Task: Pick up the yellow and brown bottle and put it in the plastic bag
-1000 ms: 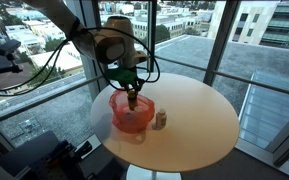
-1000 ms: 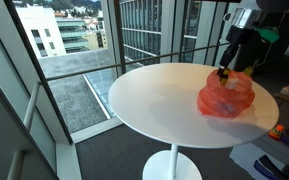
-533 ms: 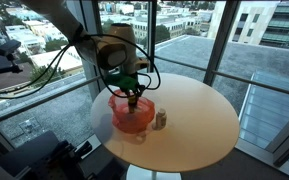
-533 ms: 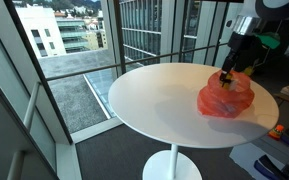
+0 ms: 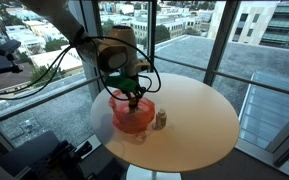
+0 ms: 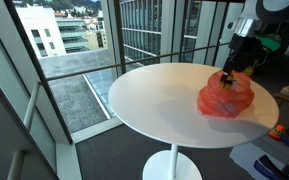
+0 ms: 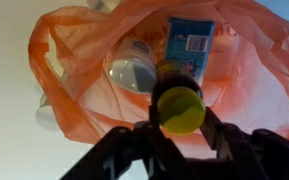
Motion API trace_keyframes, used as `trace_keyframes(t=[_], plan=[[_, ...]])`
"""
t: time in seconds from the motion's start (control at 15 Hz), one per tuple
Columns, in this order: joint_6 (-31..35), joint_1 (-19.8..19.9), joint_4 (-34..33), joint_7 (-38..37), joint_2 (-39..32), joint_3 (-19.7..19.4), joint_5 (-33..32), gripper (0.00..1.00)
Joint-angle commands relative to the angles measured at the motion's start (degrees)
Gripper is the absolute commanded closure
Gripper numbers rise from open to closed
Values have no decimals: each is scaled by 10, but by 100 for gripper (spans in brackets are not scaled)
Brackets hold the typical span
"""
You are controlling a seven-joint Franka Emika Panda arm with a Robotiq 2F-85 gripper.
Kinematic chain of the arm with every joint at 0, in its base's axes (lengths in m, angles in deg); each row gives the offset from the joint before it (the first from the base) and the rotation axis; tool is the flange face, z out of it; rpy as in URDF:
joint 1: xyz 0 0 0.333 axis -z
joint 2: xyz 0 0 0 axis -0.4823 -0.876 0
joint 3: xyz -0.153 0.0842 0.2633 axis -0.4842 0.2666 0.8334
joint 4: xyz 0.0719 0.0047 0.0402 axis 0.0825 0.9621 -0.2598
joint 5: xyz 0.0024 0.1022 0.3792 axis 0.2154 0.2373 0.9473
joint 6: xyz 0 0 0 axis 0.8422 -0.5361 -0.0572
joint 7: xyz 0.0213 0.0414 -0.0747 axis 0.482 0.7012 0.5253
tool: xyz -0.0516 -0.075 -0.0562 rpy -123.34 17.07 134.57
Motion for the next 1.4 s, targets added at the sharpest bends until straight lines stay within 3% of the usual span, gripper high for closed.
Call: trace_keyframes(t=[0.0,0.27,0.33,0.4,0.67,1.33], plan=[[23,6,5,-19,-11,0,-17,80],[9,8,1,-11,-10,4,-5,79],[6,7,1,-13,-10,3,-9,30],[4,8,1,-9,-10,4,-4,29],[-4,9,0,-7,-17,6,-2,1],[-54,9,-6,-1,9,11,-1,0]])
